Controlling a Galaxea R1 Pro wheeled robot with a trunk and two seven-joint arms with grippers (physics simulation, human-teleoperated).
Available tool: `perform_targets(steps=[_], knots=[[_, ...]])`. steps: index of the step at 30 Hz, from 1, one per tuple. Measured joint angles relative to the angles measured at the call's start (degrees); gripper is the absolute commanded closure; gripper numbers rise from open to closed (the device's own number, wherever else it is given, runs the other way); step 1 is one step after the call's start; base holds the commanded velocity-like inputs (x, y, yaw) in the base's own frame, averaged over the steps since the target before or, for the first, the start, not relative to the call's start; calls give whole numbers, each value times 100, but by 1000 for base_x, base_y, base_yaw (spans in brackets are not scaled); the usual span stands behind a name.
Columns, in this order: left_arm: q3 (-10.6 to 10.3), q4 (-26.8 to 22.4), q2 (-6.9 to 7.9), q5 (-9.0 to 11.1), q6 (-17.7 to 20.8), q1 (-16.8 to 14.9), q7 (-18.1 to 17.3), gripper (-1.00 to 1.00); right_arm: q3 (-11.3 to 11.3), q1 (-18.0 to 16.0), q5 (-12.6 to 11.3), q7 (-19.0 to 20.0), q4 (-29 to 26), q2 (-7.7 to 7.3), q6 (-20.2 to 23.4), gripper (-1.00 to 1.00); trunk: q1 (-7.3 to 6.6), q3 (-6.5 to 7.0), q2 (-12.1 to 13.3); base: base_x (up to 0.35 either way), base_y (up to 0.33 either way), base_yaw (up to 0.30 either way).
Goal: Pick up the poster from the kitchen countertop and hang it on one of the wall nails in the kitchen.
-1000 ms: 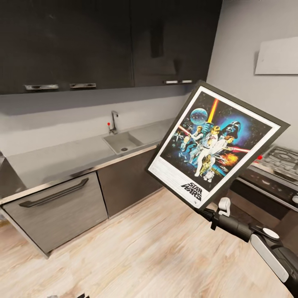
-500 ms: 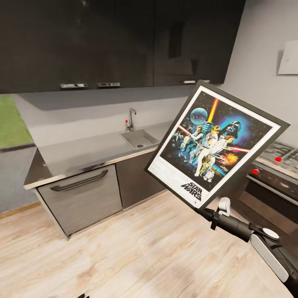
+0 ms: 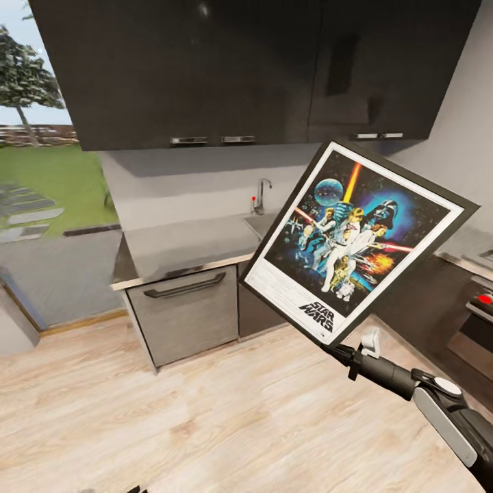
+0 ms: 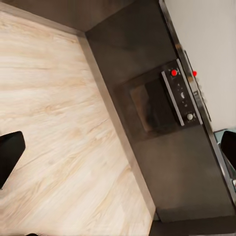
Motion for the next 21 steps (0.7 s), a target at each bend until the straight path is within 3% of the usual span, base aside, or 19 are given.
perform_targets(steps=[10,21], knots=[[0,0,8,3,7,0,-4,-100,0,0,0,0,0,1,0,100,0,0,0,-165,276,273],[1,0,9,7,8,0,-1,-100,0,0,0,0,3,1,3,100,0,0,0,-194,267,46]])
